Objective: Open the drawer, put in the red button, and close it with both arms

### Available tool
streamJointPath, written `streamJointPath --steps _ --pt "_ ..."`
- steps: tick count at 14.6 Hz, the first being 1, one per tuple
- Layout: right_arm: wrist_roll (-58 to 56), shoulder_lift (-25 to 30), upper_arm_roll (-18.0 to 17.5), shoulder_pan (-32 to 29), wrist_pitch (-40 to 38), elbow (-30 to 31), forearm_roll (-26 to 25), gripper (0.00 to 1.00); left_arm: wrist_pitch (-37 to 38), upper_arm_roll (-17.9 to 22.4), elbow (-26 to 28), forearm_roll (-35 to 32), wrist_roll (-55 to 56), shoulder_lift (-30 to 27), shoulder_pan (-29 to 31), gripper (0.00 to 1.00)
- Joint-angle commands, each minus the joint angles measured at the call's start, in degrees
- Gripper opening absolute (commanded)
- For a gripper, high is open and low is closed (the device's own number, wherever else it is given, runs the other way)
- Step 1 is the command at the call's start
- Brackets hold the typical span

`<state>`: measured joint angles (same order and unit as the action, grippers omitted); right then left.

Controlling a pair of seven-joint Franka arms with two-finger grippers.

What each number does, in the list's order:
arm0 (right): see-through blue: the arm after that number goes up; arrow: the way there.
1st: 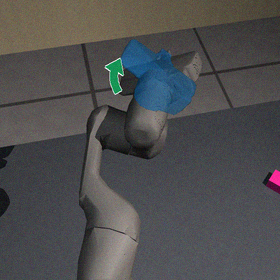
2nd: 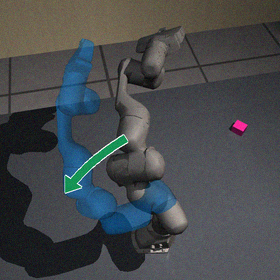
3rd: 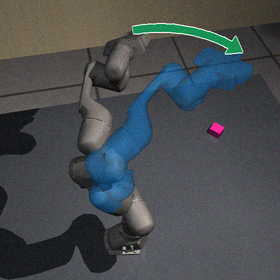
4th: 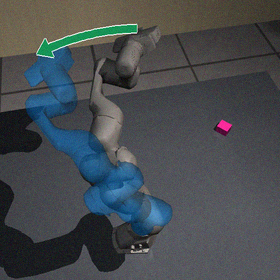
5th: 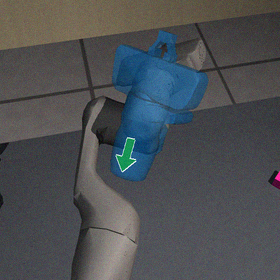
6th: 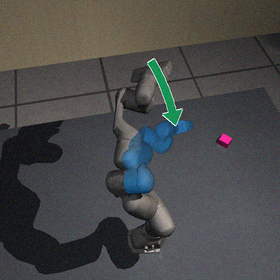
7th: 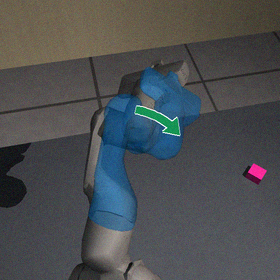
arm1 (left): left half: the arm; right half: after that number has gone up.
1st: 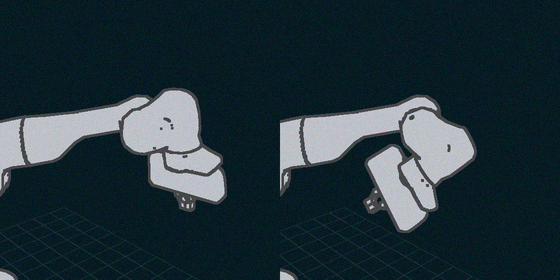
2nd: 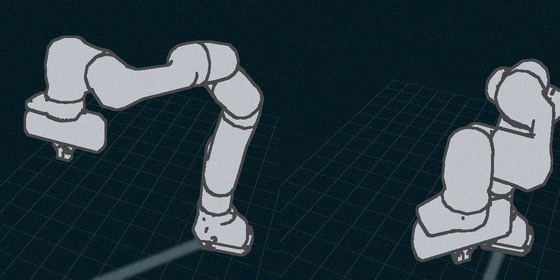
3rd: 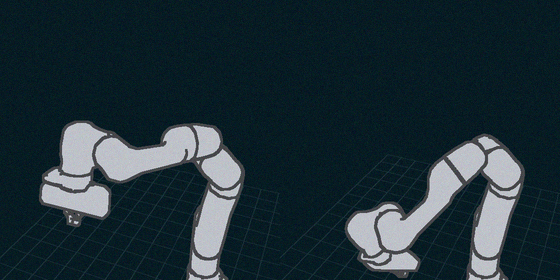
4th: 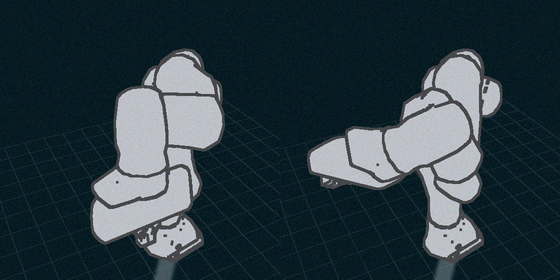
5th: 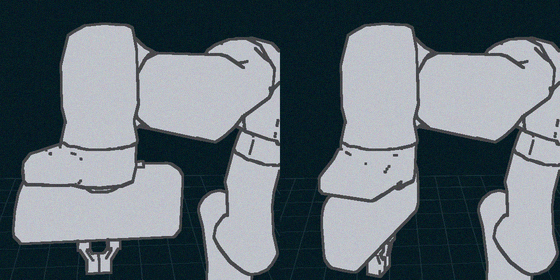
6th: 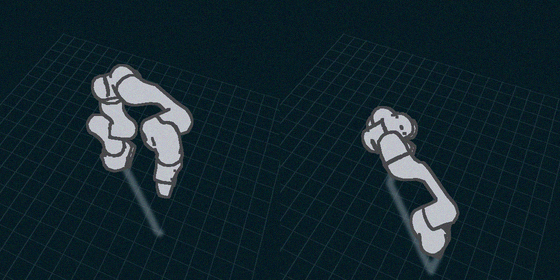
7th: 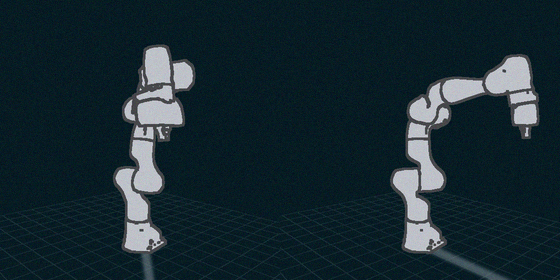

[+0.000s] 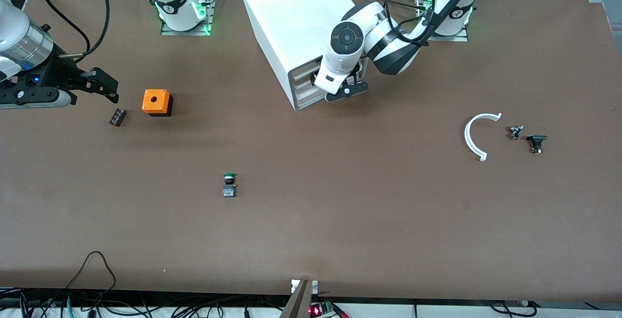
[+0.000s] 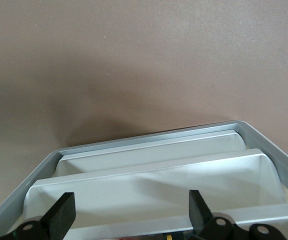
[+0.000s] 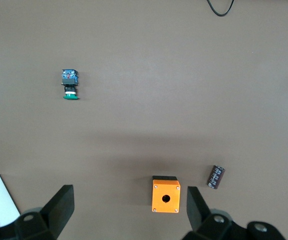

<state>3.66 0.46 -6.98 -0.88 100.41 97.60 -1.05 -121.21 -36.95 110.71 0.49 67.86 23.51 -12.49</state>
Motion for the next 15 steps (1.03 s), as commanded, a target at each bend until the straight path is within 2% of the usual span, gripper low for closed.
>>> streamJointPath --steps 1,4,8,11,15 --pt "0.8 0.5 -1.3 -1.5 -2.7 -1.1 0.1 1.00 2.4 -0.1 -0.7 1.2 -0.7 -1.4 1.1 1.00" --pt "1.2 0.3 -1.3 -1.5 -4.0 -1.5 0.2 1.00 8.6 -0.1 -6.5 0.3 -2.7 -1.4 5.0 1.00" --pt "1.2 -0.6 -1.3 -1.7 -3.4 -2.7 0.2 1.00 17.5 0.3 -13.0 -0.1 -15.8 -2.0 11.3 1.00" --pt "1.2 -0.7 -1.4 -1.5 -3.4 -2.9 0.2 1.00 27.3 0.3 -20.1 -6.9 -28.6 -2.0 14.9 1.00" --pt "1.1 -0.8 -1.4 -1.7 -2.9 -2.9 0.3 1.00 35.1 0.4 -27.6 -9.4 -48.1 -2.0 21.4 1.00"
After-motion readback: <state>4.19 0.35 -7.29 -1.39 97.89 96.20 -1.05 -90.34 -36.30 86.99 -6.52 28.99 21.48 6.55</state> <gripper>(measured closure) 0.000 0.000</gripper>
